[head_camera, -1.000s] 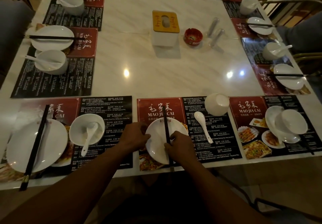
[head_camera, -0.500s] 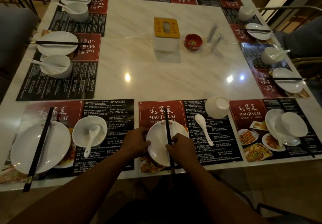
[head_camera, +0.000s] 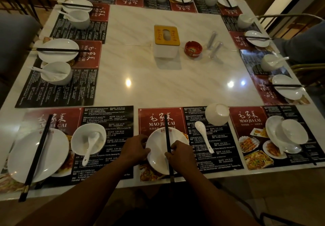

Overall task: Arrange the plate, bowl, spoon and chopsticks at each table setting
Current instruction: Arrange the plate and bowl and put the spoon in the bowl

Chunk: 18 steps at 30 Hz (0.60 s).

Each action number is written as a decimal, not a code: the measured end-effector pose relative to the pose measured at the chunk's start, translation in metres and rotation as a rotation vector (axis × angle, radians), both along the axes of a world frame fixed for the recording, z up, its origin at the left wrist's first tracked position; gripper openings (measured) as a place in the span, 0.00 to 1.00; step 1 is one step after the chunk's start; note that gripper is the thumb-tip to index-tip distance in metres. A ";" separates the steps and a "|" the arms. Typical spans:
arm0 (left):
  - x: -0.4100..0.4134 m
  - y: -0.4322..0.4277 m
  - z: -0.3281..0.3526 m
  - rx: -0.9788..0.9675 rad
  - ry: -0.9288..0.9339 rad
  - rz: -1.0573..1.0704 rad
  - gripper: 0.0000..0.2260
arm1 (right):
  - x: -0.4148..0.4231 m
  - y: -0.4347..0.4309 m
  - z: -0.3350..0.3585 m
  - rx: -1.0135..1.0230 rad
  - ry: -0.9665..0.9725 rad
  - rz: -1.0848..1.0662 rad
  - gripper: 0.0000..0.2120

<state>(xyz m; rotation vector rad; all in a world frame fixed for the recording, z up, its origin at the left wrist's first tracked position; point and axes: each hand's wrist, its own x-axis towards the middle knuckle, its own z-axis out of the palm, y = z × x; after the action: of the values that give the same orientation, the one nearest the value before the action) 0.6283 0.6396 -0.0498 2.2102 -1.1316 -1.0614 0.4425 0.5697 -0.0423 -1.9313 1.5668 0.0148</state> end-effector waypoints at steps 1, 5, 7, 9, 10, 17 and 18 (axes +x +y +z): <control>0.000 0.000 0.000 0.005 0.002 0.003 0.21 | 0.000 0.000 -0.001 0.001 -0.001 0.000 0.18; 0.001 -0.002 -0.001 0.004 0.003 0.007 0.20 | -0.002 -0.003 0.001 -0.008 0.003 0.019 0.20; 0.001 -0.003 0.000 0.004 0.004 0.026 0.19 | -0.007 -0.007 0.005 -0.028 0.004 0.023 0.19; 0.001 -0.007 0.002 -0.011 -0.017 0.051 0.17 | -0.019 -0.014 0.013 -0.048 -0.002 -0.001 0.15; 0.001 -0.009 0.003 -0.032 -0.036 0.065 0.17 | -0.027 -0.019 0.017 -0.058 0.002 -0.022 0.10; -0.014 -0.037 0.022 -0.220 -0.113 0.090 0.10 | -0.092 -0.068 0.031 -0.095 0.088 -0.153 0.03; -0.018 -0.041 0.024 -0.233 -0.118 0.082 0.11 | -0.097 -0.076 0.031 -0.102 0.085 -0.155 0.04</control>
<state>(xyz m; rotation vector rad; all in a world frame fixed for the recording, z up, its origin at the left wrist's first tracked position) 0.6108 0.5988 -0.0261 2.1356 -1.1399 -0.7332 0.3457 0.4937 -0.0112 -1.9026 1.8023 -0.0502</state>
